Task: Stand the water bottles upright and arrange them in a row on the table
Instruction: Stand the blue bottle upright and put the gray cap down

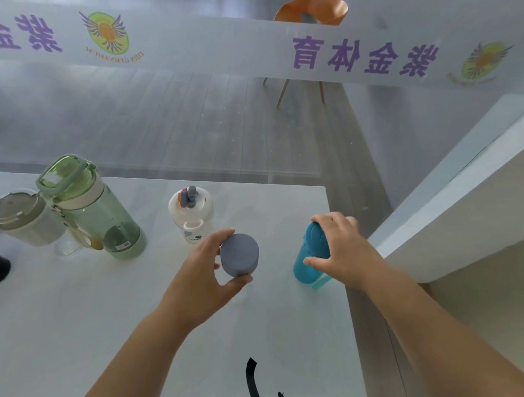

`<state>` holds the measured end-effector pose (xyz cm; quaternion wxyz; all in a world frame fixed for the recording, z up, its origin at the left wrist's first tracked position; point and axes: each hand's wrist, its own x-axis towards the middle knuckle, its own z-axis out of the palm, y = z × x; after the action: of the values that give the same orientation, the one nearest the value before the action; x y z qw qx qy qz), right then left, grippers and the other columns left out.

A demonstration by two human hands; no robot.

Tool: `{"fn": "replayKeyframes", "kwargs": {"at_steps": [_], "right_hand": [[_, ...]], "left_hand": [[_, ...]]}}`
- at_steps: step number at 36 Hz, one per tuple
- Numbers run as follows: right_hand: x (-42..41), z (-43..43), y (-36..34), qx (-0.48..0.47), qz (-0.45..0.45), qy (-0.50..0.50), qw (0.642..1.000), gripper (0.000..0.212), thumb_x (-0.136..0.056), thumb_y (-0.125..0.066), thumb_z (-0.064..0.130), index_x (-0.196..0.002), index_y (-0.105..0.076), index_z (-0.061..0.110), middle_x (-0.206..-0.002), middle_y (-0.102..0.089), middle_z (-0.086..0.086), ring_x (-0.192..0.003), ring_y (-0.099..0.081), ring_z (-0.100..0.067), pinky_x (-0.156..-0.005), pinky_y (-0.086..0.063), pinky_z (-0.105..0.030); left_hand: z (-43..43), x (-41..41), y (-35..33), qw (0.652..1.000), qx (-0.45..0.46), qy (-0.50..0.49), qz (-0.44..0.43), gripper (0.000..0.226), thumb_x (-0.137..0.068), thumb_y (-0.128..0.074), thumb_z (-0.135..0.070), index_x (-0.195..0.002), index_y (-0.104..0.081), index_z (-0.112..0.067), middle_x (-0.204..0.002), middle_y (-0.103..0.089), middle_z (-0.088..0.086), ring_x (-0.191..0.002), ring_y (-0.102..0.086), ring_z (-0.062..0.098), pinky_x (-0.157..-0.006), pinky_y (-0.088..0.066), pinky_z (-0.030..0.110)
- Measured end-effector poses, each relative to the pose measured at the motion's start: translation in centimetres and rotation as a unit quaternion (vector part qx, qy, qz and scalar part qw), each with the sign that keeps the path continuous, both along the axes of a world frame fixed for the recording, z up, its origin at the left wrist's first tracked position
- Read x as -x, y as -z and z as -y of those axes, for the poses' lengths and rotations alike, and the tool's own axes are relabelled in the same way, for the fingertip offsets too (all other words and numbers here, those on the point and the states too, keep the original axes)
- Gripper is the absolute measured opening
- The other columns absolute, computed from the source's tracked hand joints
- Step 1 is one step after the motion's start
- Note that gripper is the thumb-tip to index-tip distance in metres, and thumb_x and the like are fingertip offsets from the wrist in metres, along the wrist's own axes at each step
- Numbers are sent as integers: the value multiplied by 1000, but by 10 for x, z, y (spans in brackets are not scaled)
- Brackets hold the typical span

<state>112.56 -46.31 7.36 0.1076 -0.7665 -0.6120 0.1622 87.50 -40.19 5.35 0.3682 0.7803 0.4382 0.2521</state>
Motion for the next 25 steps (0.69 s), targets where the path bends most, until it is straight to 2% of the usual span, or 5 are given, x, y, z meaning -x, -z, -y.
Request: {"fn": "replayKeyframes", "kwargs": {"at_steps": [4, 10, 14, 18, 25], "right_hand": [[0, -2, -6, 25, 13, -17, 999, 85, -75, -68, 52, -142, -27, 21, -140, -35, 2, -128, -26, -22, -106, -36, -39], [-2, -12, -26, 57, 26, -28, 998, 84, -76, -65, 57, -144, -28, 22, -148, -32, -2, -136, -21, -23, -107, -31, -41], [2, -25, -46, 74, 39, -34, 996, 76, -79, -62, 57, -141, -32, 25, -141, -42, 1, -131, -30, -21, -100, -37, -39], [18, -40, -68, 74, 41, -67, 994, 72, -81, -60, 55, -141, -33, 25, -144, -43, 0, -128, -42, -21, -103, -41, -41], [84, -64, -101, 64, 67, -116, 989, 72, -81, -60, 56, -141, -31, 30, -144, -43, 3, -126, -46, -20, -100, -42, -39]], "left_hand": [[-2, 3, 1, 1000, 13, 2, -26, 79, -64, -79, -45, -130, -36, -39, -120, -49, -21, -100, -51, -2, -79, -42, 11], [-5, 19, -7, 995, 21, 11, -100, 91, -62, -76, -53, -137, -26, -39, -126, -47, -18, -106, -51, 5, -93, -49, 34], [-11, 40, -16, 986, 9, -4, -169, 69, -68, -73, -50, -128, -41, -36, -126, -51, -14, -105, -53, 6, -90, -48, 29], [-17, 67, -25, 970, 4, -34, -239, 48, -74, -67, -53, -115, -52, -36, -111, -58, -17, -95, -55, 4, -78, -45, 23], [-23, 132, -41, 949, 2, -72, -306, 46, -75, -60, -60, -115, -49, -41, -108, -57, -20, -87, -54, 3, -78, -47, 23]]}}
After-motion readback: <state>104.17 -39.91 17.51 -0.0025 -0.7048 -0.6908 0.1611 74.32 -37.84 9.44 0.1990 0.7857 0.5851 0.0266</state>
